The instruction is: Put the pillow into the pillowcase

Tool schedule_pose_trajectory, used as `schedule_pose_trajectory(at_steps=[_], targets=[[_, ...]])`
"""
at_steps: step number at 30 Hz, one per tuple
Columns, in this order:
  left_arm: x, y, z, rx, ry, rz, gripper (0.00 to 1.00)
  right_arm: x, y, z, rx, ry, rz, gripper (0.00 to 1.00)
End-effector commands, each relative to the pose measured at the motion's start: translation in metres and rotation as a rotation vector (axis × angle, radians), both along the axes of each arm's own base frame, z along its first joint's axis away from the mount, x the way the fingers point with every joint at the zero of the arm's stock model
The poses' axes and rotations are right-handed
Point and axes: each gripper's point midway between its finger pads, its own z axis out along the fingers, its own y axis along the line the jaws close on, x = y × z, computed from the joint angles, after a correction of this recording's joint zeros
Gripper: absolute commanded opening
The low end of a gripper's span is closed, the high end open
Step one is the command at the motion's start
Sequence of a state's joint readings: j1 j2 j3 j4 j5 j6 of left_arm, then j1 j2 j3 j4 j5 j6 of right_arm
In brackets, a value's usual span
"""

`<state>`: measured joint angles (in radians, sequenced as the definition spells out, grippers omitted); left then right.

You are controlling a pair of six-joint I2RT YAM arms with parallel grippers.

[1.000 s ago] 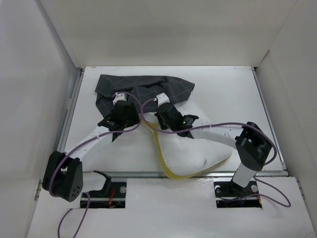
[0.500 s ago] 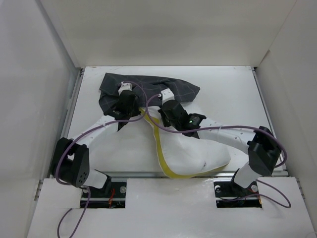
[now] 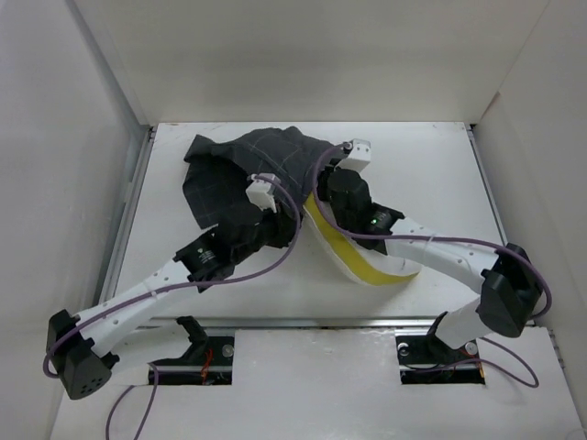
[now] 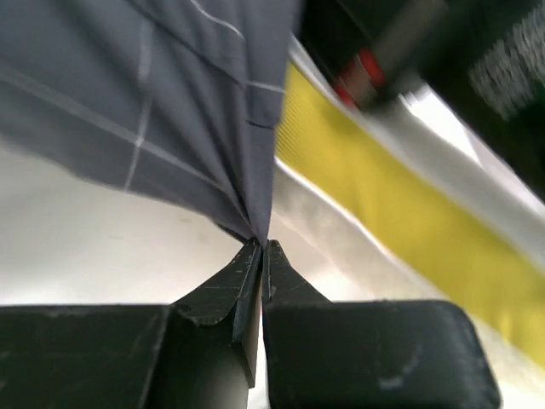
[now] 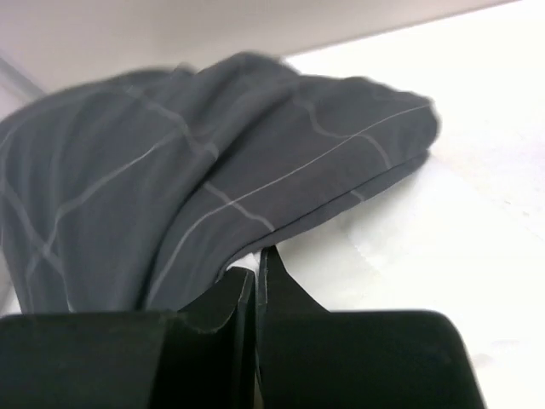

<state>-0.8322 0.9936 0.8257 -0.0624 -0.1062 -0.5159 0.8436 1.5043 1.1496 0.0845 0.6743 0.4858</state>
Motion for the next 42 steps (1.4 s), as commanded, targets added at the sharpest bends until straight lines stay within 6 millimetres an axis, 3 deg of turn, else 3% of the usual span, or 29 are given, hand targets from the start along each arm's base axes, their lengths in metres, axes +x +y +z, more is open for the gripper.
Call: schedule_pose_trajectory(at_steps=[1, 4, 6, 10, 11, 12, 13, 14, 15, 16, 17, 18, 20, 21, 23, 24, 25, 27, 28, 31, 32, 33, 34, 35, 36, 37, 39, 41, 42], targets=[[-0.063, -0.038, 0.011, -0.037, 0.084, -0.273, 0.0, 0.015, -0.029, 0.101, 0.384, -0.294, -0.185, 0.0], [-0.098, -0.066, 0.015, -0.036, 0.115, -0.443, 0.0, 0.018, -0.034, 0.099, 0.462, -0.323, -0.238, 0.0], [-0.112, -0.082, 0.033, -0.066, 0.085, -0.53, 0.0, 0.02, -0.029, 0.087, 0.467, -0.318, -0.226, 0.0], [-0.119, -0.097, 0.044, -0.052, 0.073, -0.595, 0.0, 0.017, 0.008, 0.018, 0.413, -0.249, -0.118, 0.0], [-0.116, -0.099, 0.043, -0.041, 0.079, -0.586, 0.0, 0.014, 0.015, 0.011, 0.408, -0.237, -0.065, 0.0], [-0.114, -0.096, 0.046, -0.027, 0.081, -0.566, 0.0, 0.005, 0.034, 0.004, 0.403, -0.213, 0.055, 0.04], [-0.11, -0.095, 0.042, -0.006, 0.1, -0.539, 0.01, -0.002, 0.035, -0.022, 0.36, -0.166, 0.091, 0.09], [-0.1, -0.09, 0.038, 0.028, 0.106, -0.472, 0.12, -0.011, 0.033, -0.016, 0.376, -0.164, 0.122, 0.18], [-0.096, -0.081, 0.039, 0.07, 0.117, -0.428, 0.27, -0.017, 0.031, -0.018, 0.368, -0.152, 0.143, 0.44], [-0.091, -0.075, 0.041, 0.083, 0.121, -0.385, 0.42, -0.028, 0.025, -0.036, 0.317, -0.099, 0.147, 0.56], [-0.081, -0.069, 0.043, 0.106, 0.104, -0.325, 0.62, -0.036, 0.015, -0.017, 0.333, -0.115, 0.149, 0.69], [-0.077, -0.065, 0.046, 0.11, 0.102, -0.295, 0.73, -0.041, 0.009, -0.015, 0.31, -0.103, 0.149, 0.83], [-0.064, -0.054, 0.058, 0.118, 0.079, -0.208, 0.84, -0.051, -0.006, -0.024, 0.227, -0.028, 0.128, 0.9], [-0.061, -0.052, 0.063, 0.113, 0.076, -0.198, 1.0, -0.051, -0.016, -0.017, 0.205, -0.023, 0.116, 0.91], [-0.042, -0.045, 0.071, 0.116, 0.065, -0.139, 1.0, -0.045, -0.029, -0.011, 0.161, 0.02, 0.084, 0.94], [-0.031, -0.041, 0.072, 0.127, 0.053, -0.102, 1.0, -0.046, -0.042, -0.027, 0.095, 0.087, 0.058, 0.94], [-0.011, -0.036, 0.063, 0.159, 0.074, -0.047, 1.0, -0.042, -0.051, -0.027, 0.091, 0.103, 0.032, 0.95], [0.013, -0.033, 0.069, 0.177, 0.063, 0.002, 1.0, -0.026, -0.073, -0.032, 0.077, 0.138, 0.0, 0.95], [0.031, -0.033, 0.053, 0.227, 0.079, 0.045, 1.0, -0.019, -0.082, -0.038, 0.034, 0.147, 0.007, 0.96], [0.085, -0.021, 0.055, 0.262, 0.064, 0.149, 1.0, 0.004, -0.112, -0.042, 0.014, 0.165, 0.023, 0.96], [0.117, -0.017, 0.032, 0.315, 0.101, 0.194, 1.0, 0.01, -0.118, -0.042, -0.041, 0.153, 0.056, 0.96], [0.136, -0.022, 0.052, 0.297, 0.068, 0.195, 1.0, 0.016, -0.124, -0.047, -0.054, 0.161, 0.101, 0.96], [0.152, -0.023, 0.05, 0.319, 0.064, 0.202, 1.0, 0.026, -0.125, -0.036, -0.075, 0.127, 0.133, 0.96], [0.176, -0.029, 0.016, 0.413, 0.097, 0.184, 1.0, 0.035, -0.128, -0.049, -0.135, 0.139, 0.16, 0.96], [0.196, -0.031, 0.039, 0.41, 0.063, 0.194, 1.0, 0.04, -0.13, -0.052, -0.168, 0.14, 0.191, 0.96], [0.207, -0.038, 0.034, 0.437, 0.061, 0.18, 1.0, 0.047, -0.124, -0.044, -0.179, 0.119, 0.245, 0.96], [0.245, -0.047, 0.021, 0.525, 0.029, 0.189, 1.0, 0.058, -0.123, -0.057, -0.266, 0.118, 0.302, 0.97], [0.26, -0.047, 0.002, 0.599, 0.019, 0.198, 1.0, 0.071, -0.118, -0.051, -0.296, 0.079, 0.343, 0.97], [0.268, -0.052, -0.017, 0.622, 0.027, 0.187, 1.0, 0.077, -0.116, -0.064, -0.321, 0.099, 0.366, 0.97]])
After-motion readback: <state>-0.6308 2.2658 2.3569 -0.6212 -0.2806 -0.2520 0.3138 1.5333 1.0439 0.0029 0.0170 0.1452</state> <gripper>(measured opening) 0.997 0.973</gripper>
